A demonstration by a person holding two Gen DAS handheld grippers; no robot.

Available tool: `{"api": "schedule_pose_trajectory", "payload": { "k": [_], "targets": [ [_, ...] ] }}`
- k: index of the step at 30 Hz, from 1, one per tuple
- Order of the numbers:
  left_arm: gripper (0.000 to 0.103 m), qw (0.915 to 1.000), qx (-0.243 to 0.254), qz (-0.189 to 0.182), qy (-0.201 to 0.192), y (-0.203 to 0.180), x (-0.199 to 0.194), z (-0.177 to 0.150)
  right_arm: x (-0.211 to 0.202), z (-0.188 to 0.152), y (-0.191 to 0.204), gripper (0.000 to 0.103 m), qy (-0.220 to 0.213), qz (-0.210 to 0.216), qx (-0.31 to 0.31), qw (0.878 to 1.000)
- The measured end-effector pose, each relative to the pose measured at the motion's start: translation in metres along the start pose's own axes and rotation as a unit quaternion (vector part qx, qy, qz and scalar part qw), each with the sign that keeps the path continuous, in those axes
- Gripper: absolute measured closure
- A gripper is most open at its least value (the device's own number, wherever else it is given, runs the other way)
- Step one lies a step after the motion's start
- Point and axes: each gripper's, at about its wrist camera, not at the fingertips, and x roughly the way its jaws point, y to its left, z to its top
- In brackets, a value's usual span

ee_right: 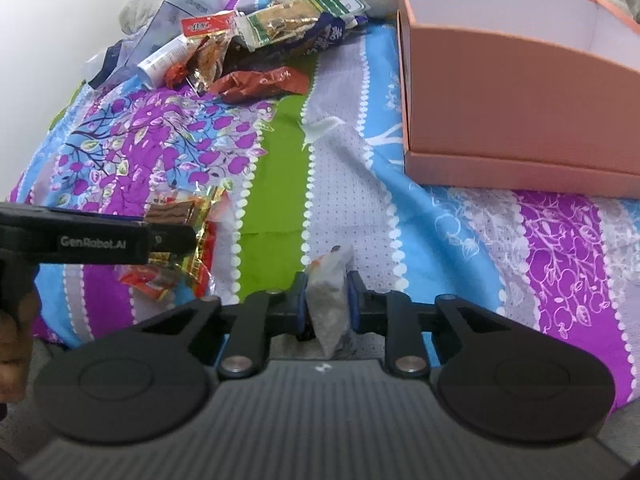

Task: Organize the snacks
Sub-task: 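Carry the brown snack pack in left tool while right carries clear bag to box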

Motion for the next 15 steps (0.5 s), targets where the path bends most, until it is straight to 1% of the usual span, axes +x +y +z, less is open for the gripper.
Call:
{"api": "schedule_pose_trajectory", "payload": {
  "k": [6, 10, 15],
  "targets": [
    [0.047, 0.9995, -0.019, -0.012, -0.02, 0.001, -0.02, 0.007, -0.018, 0.013, 0.0, 0.079, -0.024, -0.01, -0.003, 1.0],
    [0.047, 0.9987, -0.03, -0.024, -0.034, -0.001, -0.038, 0.017, -0.034, 0.027, -0.001, 0.079, -0.046, -0.015, -0.003, 0.999],
    [0.047, 0.9973, -0.028, -0.039, -0.055, -0.01, -0.063, 0.036, -0.057, 0.045, -0.001, 0.079, -0.075, -0.015, -0.003, 0.997]
  ]
}}
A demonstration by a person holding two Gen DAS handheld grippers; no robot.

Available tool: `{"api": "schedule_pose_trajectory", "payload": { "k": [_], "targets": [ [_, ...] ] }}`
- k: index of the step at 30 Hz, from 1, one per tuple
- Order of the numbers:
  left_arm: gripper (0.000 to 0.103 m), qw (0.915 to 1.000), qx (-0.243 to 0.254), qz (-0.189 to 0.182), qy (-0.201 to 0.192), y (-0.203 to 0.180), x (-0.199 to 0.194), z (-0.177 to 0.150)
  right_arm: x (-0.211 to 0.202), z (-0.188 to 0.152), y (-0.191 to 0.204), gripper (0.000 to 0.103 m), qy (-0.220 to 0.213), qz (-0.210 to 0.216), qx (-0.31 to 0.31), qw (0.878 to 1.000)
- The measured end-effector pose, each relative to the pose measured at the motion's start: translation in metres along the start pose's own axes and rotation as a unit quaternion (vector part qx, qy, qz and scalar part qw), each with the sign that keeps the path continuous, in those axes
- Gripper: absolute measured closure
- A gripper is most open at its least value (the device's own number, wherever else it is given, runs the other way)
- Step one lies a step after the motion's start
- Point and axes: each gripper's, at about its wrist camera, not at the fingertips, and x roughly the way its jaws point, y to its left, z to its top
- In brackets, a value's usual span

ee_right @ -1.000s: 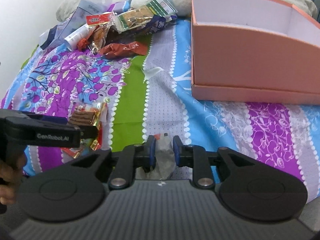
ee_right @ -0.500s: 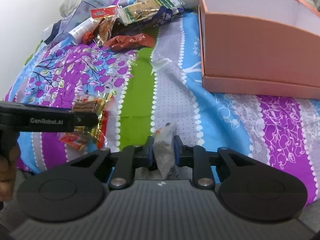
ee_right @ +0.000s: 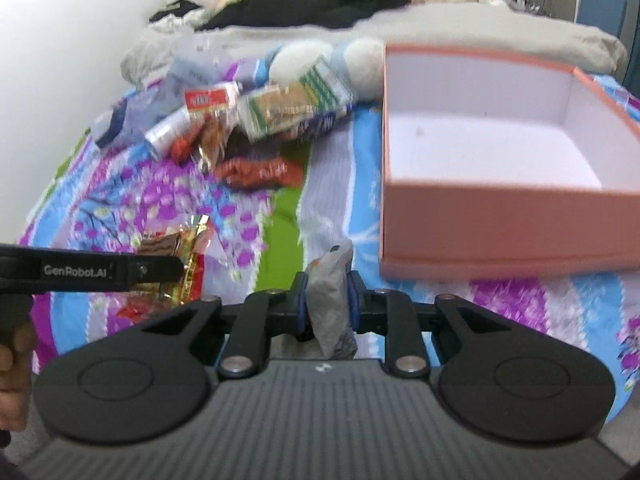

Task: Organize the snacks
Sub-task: 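Carry the brown snack pack in left tool while right carries clear bag to box, then open the left tool over the pink box while right releases the clear bag inside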

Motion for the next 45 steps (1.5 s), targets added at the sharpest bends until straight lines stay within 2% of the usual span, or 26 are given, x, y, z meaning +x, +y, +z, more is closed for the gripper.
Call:
{"api": "schedule_pose_trajectory", "payload": {
  "k": [9, 16, 20, 27, 35, 40, 45],
  "targets": [
    [0.047, 0.9973, 0.034, -0.043, -0.049, -0.048, -0.021, 0.066, -0.032, 0.046, -0.017, 0.079, -0.063, -0.009, 0.007, 0.998],
    [0.046, 0.9949, 0.035, -0.079, -0.053, -0.082, -0.004, 0.11, -0.03, 0.079, -0.047, 0.079, -0.087, -0.032, 0.026, 0.995],
    [0.046, 0.9938, 0.039, -0.096, -0.04, -0.099, 0.02, 0.128, -0.018, 0.092, -0.069, 0.079, -0.083, -0.047, 0.037, 0.995],
    [0.046, 0.9931, 0.049, -0.106, -0.011, -0.119, 0.079, 0.152, 0.015, 0.109, -0.107, 0.079, -0.073, -0.071, 0.074, 0.992],
    [0.046, 0.9908, 0.077, -0.111, 0.008, -0.141, 0.136, 0.169, 0.066, 0.112, -0.139, 0.078, -0.034, -0.076, 0.09, 0.992],
    [0.045, 0.9896, 0.082, -0.116, 0.018, -0.143, 0.154, 0.171, 0.086, 0.105, -0.148, 0.077, -0.011, -0.076, 0.101, 0.992],
    [0.035, 0.9895, 0.087, -0.114, 0.018, -0.14, 0.151, 0.168, 0.092, 0.099, -0.152, 0.073, -0.001, -0.075, 0.123, 0.99]
  ]
}}
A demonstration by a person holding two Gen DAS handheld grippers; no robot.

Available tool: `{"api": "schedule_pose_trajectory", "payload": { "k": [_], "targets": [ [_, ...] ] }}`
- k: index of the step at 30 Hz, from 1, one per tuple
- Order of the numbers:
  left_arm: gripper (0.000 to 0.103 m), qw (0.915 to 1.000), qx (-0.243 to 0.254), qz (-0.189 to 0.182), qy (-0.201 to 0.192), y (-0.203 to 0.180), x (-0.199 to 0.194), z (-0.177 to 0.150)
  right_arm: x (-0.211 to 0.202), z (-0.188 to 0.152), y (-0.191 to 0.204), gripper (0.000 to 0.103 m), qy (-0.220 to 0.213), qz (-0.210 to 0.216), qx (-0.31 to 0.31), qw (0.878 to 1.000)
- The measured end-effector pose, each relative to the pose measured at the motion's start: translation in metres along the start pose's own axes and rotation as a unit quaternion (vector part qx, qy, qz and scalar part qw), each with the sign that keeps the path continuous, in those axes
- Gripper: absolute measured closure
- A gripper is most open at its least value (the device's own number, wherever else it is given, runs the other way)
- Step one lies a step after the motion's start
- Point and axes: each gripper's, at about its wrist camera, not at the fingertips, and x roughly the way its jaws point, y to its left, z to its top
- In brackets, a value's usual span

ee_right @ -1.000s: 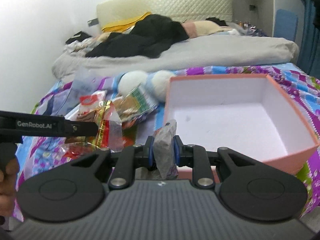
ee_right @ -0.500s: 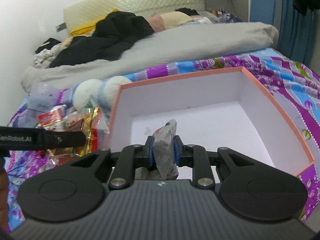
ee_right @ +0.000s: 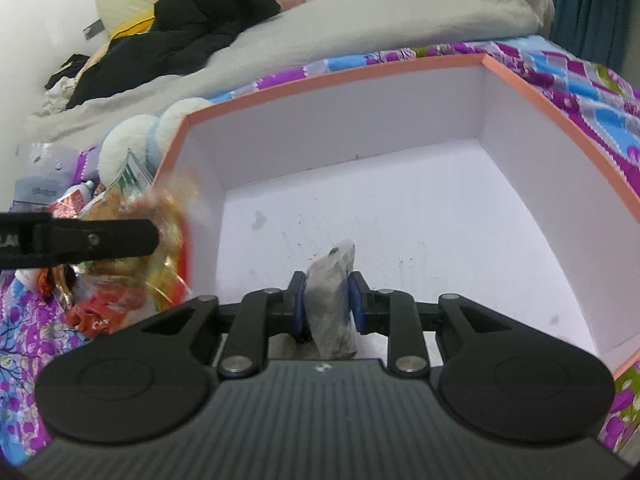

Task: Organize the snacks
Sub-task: 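Open the left tool over the pink box while right releases the clear bag inside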

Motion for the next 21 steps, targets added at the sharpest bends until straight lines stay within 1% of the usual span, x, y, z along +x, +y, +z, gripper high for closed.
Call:
{"api": "schedule_pose_trajectory", "payload": {
  "k": [2, 4, 5, 7, 11, 14, 21],
  "targets": [
    [0.032, 1.0, -0.001, 0.001, -0.007, 0.001, -0.007, 0.0, -0.005, -0.001, 0.001, 0.069, -0.01, 0.009, 0.0, 1.0],
    [0.03, 0.9999, -0.003, 0.004, -0.013, 0.001, -0.016, -0.001, -0.013, 0.0, 0.005, 0.042, -0.022, 0.003, -0.007, 1.0],
    [0.03, 0.9998, -0.005, 0.004, -0.017, 0.001, -0.022, -0.001, -0.015, 0.001, 0.007, 0.039, -0.025, 0.001, -0.007, 1.0],
    [0.03, 0.9996, -0.004, 0.006, -0.026, 0.001, -0.033, -0.002, -0.021, 0.002, 0.01, 0.039, -0.03, -0.002, -0.006, 1.0],
    [0.03, 0.999, -0.007, 0.015, -0.042, 0.001, -0.061, -0.006, -0.035, 0.0, 0.016, 0.039, -0.037, 0.006, 0.0, 0.999],
    [0.03, 0.9982, -0.003, 0.022, -0.056, -0.002, -0.084, -0.011, -0.049, -0.003, 0.027, 0.039, -0.045, 0.013, -0.011, 0.999],
    [0.03, 0.9955, -0.009, 0.028, -0.09, -0.008, -0.14, -0.027, -0.093, -0.011, 0.045, 0.039, -0.072, 0.026, -0.023, 0.997]
  ]
}}
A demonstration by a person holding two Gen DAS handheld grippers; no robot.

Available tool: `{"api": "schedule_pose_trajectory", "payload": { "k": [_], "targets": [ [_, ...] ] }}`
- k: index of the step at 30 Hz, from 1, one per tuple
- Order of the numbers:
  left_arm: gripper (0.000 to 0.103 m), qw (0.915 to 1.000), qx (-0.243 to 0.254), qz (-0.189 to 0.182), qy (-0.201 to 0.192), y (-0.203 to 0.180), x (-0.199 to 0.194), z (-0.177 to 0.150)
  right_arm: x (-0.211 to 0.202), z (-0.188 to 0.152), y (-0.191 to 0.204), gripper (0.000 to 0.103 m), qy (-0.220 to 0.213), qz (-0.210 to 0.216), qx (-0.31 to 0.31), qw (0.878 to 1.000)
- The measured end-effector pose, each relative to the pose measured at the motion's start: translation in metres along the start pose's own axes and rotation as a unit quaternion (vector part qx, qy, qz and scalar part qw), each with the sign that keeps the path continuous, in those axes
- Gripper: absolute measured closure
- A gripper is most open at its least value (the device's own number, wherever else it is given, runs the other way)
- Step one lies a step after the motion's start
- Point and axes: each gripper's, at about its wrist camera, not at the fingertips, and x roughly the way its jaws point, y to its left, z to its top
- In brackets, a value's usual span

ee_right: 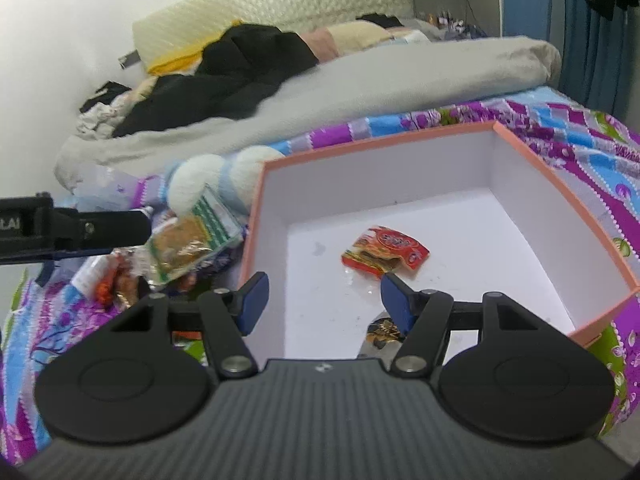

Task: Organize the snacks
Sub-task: 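Open the left tool over the pink box while right releases the clear bag inside, then withdraw both open tools from the box back toward the snack pile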

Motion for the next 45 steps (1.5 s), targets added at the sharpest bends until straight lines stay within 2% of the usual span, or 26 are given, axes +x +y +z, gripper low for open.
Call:
{"api": "schedule_pose_trajectory", "payload": {
  "k": [7, 15, 26, 37, 42, 45],
  "targets": [
    [0.03, 0.9997, -0.008, 0.001, -0.022, 0.0, -0.05, -0.013, -0.041, -0.007, 0.018, 0.039, -0.025, 0.017, -0.009, 0.999],
    [0.03, 0.9983, -0.004, 0.022, -0.053, 0.002, -0.102, -0.037, -0.075, -0.019, 0.036, 0.039, -0.045, 0.04, -0.015, 0.998],
    [0.03, 0.9953, -0.007, 0.051, -0.082, 0.015, -0.157, -0.075, -0.114, -0.047, 0.063, 0.038, -0.05, 0.063, -0.045, 0.996],
    [0.03, 0.9941, -0.029, 0.073, -0.076, 0.036, -0.184, -0.121, -0.138, -0.073, 0.09, 0.038, -0.05, 0.106, -0.063, 0.991],
    [0.03, 0.9927, -0.047, 0.083, -0.074, 0.046, -0.194, -0.128, -0.145, -0.089, 0.1, 0.038, -0.038, 0.144, -0.089, 0.985],
    [0.03, 0.9923, -0.044, 0.09, -0.073, 0.045, -0.198, -0.13, -0.15, -0.096, 0.107, 0.038, -0.042, 0.14, -0.11, 0.983]
  ]
}}
